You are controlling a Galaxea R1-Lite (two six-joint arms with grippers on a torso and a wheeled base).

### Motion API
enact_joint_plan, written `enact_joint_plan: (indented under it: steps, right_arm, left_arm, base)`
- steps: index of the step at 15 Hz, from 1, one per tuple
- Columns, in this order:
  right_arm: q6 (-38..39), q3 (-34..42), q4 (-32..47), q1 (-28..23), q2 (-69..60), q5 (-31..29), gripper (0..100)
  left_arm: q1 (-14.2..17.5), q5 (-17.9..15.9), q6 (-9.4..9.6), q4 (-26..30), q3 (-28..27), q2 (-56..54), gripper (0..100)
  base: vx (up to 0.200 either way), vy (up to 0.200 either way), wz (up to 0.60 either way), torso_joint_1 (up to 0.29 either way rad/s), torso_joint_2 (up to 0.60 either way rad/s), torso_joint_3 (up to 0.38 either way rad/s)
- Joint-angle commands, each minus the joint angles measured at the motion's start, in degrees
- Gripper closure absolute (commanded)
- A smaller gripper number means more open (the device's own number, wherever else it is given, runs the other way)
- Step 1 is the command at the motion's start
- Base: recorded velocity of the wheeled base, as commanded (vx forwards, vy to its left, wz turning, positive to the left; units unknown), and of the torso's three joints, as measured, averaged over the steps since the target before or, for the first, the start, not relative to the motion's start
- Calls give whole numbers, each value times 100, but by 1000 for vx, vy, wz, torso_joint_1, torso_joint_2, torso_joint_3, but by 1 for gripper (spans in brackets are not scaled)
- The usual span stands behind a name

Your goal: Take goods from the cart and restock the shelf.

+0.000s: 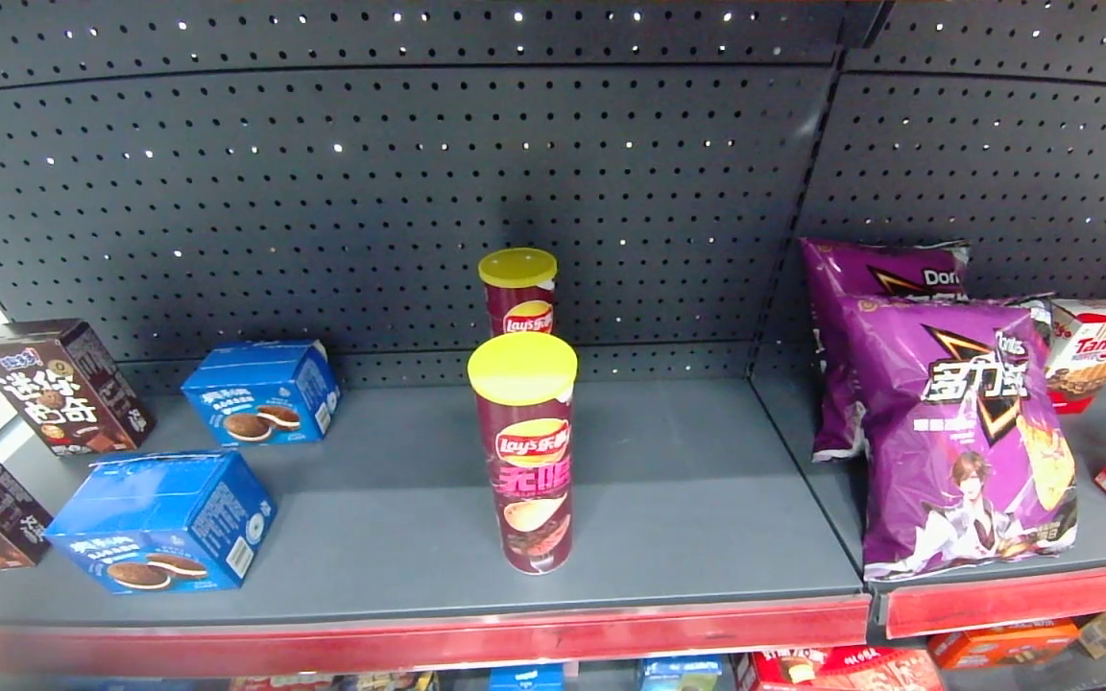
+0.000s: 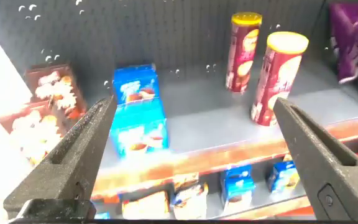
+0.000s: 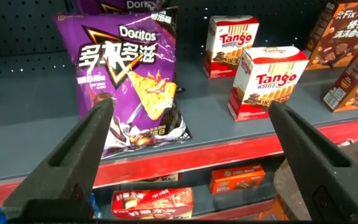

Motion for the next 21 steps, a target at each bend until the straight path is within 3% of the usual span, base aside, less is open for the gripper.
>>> enact_joint_plan:
  steps: [1,5,7,8,11,14,15,16,19,20,21]
  right_arm:
    - [-2,4,0,1,-12,2,0]
    - [7,12,9,-79,-12,2,0]
    - [7,12,0,-122,-20,10,0]
    - [7,12,9,-131,-38,2,0]
    - [7,12,9,-193,-91,2,0]
    - [7,12,35,-202,-152,-16,0]
    - [7,4,35,-202,-152,-25,0]
    - [7,-5,35,-210,-161,-25,0]
    - [7,12,35,-316,-196,-25,0]
    - [7,39,35,-316,-196,-16,0]
    - [7,39,35,-325,-196,-7,0]
  left_arm:
    - [190,-10,1,34,198,-452,0]
    - [252,-133,54,456,752,-1005,0]
    - [252,-432,124,456,1103,-1005,0]
    - [252,-687,326,438,1420,-1005,0]
    - [252,-889,748,394,2228,-1005,0]
    - [252,-916,854,-168,3134,-1005,0]
    - [252,-863,915,-546,3476,-1005,0]
    - [252,-564,942,-1197,3837,-1005,0]
    - [252,675,854,-2032,4303,-1005,0]
    - [252,1027,783,-2647,4795,-1005,0]
    - [252,1044,599,-3157,4997,-1005,0]
  base:
    - [0,0,0,0,0,0]
    - [0,0,0,0,0,0]
    - [0,0,0,0,0,0]
    - [0,0,0,0,0,0]
    - [0,0,0,0,0,0]
    - [0,0,0,0,0,0]
    - [0,0,0,0,0,0]
    - [0,0,0,0,0,0]
    - [0,0,0,0,0,0]
    - [0,0,0,0,0,0]
    - [0,0,0,0,0,0]
